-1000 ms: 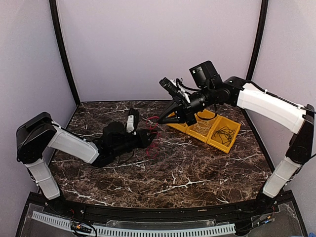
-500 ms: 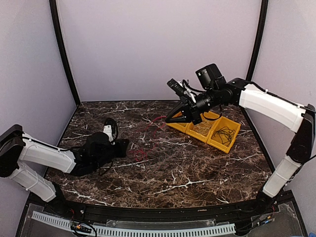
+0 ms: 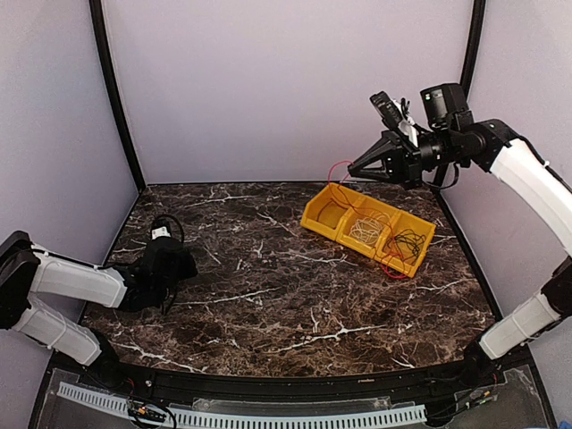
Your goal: Untangle the cables
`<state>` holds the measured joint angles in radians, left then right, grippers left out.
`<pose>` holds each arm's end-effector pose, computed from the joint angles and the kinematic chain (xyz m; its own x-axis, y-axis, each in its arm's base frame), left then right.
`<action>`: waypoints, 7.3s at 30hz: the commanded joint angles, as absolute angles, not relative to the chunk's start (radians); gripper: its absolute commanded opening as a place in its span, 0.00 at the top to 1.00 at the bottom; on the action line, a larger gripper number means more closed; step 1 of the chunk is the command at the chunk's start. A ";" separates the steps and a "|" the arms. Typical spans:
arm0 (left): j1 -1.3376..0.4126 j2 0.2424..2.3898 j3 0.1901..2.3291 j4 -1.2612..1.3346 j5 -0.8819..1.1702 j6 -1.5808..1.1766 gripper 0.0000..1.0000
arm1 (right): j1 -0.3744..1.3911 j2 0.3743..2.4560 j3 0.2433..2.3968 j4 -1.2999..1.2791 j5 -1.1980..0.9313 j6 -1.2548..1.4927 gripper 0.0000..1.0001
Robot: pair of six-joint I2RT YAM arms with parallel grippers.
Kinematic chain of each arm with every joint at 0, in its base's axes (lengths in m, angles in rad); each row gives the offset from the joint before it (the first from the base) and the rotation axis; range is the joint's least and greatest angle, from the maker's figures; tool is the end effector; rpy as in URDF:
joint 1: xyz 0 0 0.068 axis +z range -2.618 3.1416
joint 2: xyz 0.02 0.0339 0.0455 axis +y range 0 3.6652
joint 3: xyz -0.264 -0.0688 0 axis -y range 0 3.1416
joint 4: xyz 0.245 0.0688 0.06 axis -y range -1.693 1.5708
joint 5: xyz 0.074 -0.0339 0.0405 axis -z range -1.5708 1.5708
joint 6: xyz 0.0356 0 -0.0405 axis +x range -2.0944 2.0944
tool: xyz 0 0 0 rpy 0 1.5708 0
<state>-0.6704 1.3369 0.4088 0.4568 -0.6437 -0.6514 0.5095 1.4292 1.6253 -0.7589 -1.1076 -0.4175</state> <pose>0.2052 -0.1355 0.1636 -0.3302 -0.3571 -0.8738 -0.1537 0.9337 -0.3235 0.2354 0.1680 0.4335 -0.0696 -0.2464 -0.9667 -0.9919 -0.0863 0.0934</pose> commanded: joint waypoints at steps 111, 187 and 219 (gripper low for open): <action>-0.951 1.917 0.946 1.123 -0.100 -0.341 0.60 | 0.667 1.653 1.746 -1.047 -1.112 -0.572 1.00; -0.686 1.325 0.447 0.656 0.031 -0.465 0.60 | 0.450 1.835 2.069 -0.417 -0.531 -0.374 1.00; -0.709 1.382 0.428 0.702 0.044 -0.501 0.59 | 0.347 2.241 1.983 -0.518 -0.537 -0.338 1.00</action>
<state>-0.7021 1.3735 0.4461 0.6674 0.0372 -0.4911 0.3592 2.2242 2.0079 -0.4808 -0.5404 -0.3367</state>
